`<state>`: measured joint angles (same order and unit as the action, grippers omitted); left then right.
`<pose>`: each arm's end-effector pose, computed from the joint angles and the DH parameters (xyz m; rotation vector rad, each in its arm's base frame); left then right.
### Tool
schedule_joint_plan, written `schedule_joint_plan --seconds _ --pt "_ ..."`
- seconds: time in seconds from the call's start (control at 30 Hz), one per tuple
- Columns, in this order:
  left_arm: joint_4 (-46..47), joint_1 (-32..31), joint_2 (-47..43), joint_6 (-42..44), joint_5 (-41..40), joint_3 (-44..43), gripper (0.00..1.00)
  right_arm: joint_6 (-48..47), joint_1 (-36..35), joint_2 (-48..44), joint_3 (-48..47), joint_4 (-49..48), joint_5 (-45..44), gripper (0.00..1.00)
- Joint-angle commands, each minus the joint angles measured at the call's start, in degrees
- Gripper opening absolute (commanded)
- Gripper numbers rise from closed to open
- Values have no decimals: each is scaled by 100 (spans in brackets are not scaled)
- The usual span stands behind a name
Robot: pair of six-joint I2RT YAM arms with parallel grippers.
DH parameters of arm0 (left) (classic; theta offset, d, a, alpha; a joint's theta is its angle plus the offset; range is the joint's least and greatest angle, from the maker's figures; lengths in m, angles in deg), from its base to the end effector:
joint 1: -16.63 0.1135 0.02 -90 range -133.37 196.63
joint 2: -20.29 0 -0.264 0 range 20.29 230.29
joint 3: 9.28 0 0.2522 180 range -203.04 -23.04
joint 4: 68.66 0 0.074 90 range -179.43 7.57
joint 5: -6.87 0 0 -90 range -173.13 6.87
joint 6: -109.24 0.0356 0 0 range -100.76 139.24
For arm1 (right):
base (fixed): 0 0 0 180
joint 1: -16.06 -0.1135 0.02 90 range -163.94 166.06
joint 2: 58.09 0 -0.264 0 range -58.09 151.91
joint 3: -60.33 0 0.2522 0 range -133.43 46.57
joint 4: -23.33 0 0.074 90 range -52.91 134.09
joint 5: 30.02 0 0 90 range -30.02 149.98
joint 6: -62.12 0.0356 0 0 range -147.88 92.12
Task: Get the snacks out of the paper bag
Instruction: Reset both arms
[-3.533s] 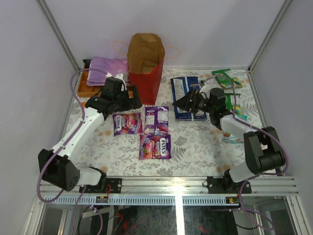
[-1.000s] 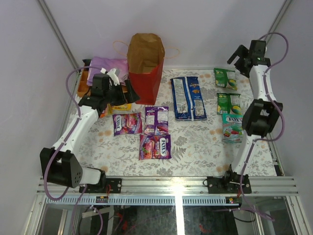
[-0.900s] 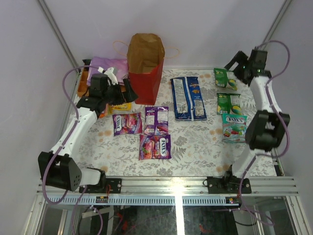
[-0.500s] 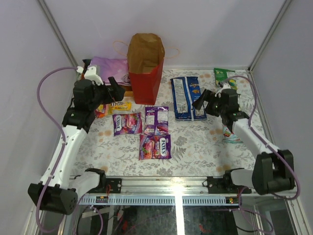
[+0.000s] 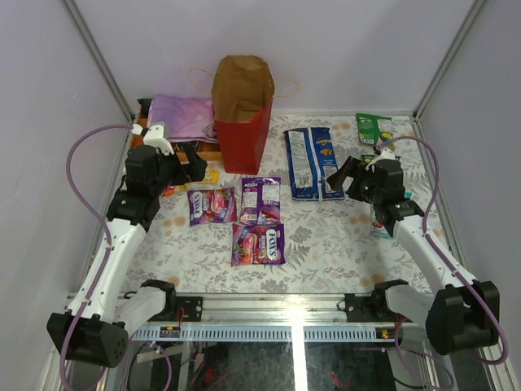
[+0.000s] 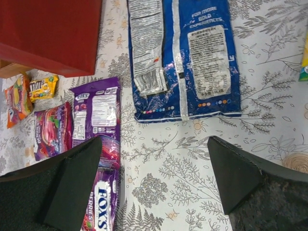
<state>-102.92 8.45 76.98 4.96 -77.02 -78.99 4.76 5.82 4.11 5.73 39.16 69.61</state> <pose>0.2199 -0.0354 0.3513 -0.0327 1.9563 -0.3629 0.2420 0.0498 0.2703 0.2841 2.0124 0.6461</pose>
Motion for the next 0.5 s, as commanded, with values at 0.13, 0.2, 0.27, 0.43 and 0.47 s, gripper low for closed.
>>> schedule_joint_plan --seconds 0.13,0.2,0.27,0.43,0.47 --pt "346 45 -54 145 163 -34 100 21 -40 -129 -123 102 -523 100" --pt "283 45 -37 128 268 -73 100 -55 -48 -160 -147 99 -579 99" --pt "327 49 -94 96 265 -35 100 -77 -40 -207 -97 17 -461 100" --pt "303 45 -133 53 321 -11 100 -64 -44 -550 287 -648 -7 100" --pt "300 45 -153 42 314 7 100 -95 -42 -548 287 -646 -2 99"
